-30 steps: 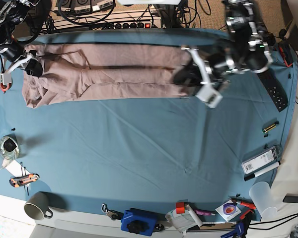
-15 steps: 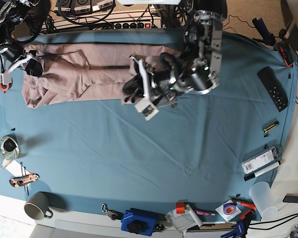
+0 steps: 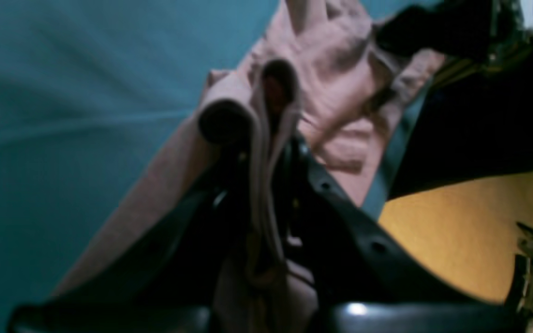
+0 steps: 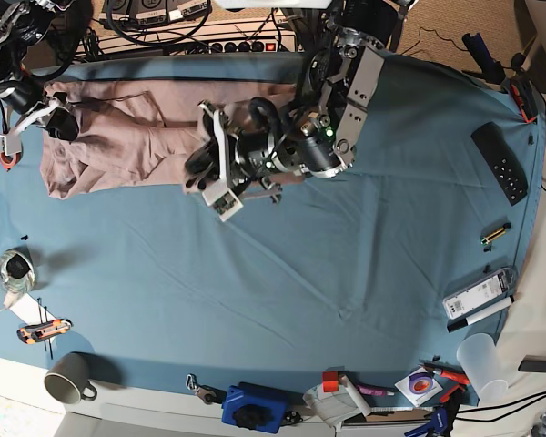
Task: Fold the T-shirt properly
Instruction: 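Lift the hem end with the left gripper and fold it toward the collar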
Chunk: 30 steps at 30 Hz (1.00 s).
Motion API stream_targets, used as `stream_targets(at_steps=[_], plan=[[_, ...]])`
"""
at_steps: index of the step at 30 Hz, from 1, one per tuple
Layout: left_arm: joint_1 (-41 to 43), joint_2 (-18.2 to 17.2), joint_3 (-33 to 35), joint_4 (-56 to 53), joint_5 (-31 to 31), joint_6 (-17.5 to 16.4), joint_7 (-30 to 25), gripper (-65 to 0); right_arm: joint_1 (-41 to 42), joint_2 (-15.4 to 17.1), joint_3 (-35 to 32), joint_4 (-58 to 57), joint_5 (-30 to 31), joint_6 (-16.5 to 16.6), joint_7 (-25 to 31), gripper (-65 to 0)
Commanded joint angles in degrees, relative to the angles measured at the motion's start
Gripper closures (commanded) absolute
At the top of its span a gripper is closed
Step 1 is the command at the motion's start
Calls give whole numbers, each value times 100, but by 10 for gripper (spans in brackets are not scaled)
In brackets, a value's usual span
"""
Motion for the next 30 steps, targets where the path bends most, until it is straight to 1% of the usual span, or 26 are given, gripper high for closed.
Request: stream_targets(at_steps=[1, 5, 6, 8, 9, 10, 11, 15, 17, 18, 20, 21, 23, 24, 26, 30], plan=[[-81, 143, 13, 96, -129, -31, -81, 0, 20, 129, 44, 94, 111, 8, 144, -138], [-74, 143, 15, 96, -131, -72, -109, 0, 20, 129, 44, 94, 111, 8, 146, -138], [-72, 143, 15, 96, -131, -164, -118, -71, 20, 129, 44, 94, 111, 8, 149, -138], [-70, 143, 39, 96, -133, -203, -114, -227, 20, 129, 44, 94, 111, 8, 151, -138], [-70, 143, 59, 96, -133, -199, -111, -285, 22, 129, 44, 94, 111, 8, 151, -138], [-72, 143, 92, 96, -133, -197, -114, -324, 22, 129, 44, 94, 111, 8, 151, -138], [-72, 143, 122, 96, -133, -195, -114, -344, 22, 129, 44, 94, 111, 8, 155, -138], [-76, 143, 153, 96, -120, -109, -85, -348, 22, 129, 44, 94, 111, 8, 225, -138], [-109, 143, 153, 101, 52, -105, 83, -348, 22, 129, 44, 94, 111, 8, 256, -138], [-144, 143, 153, 105, 170, -20, 232, -347, 20, 131, 44, 94, 111, 8, 280, -138], [-256, 143, 153, 118, 496, 343, 632, -343, 22, 131, 61, 94, 116, 8, 304, -138], [-313, 143, 146, 118, 702, 503, 809, -330, 22, 133, 74, 94, 116, 8, 326, -138], [-367, 143, 55, 125, 1001, 535, 922, -284, 20, 151, 114, 94, 192, 8, 358, -138], [-372, 143, -31, 131, 1038, 535, 944, -261, 20, 181, 140, 94, 289, 8, 348, -138], [-358, 143, -243, 146, 970, 535, 1086, -235, 20, 278, 205, 94, 487, 8, 323, -138], [-304, 79, -739, 192, 553, 529, 1261, -233, 20, 564, 422, 94, 785, 8, 291, -138]])
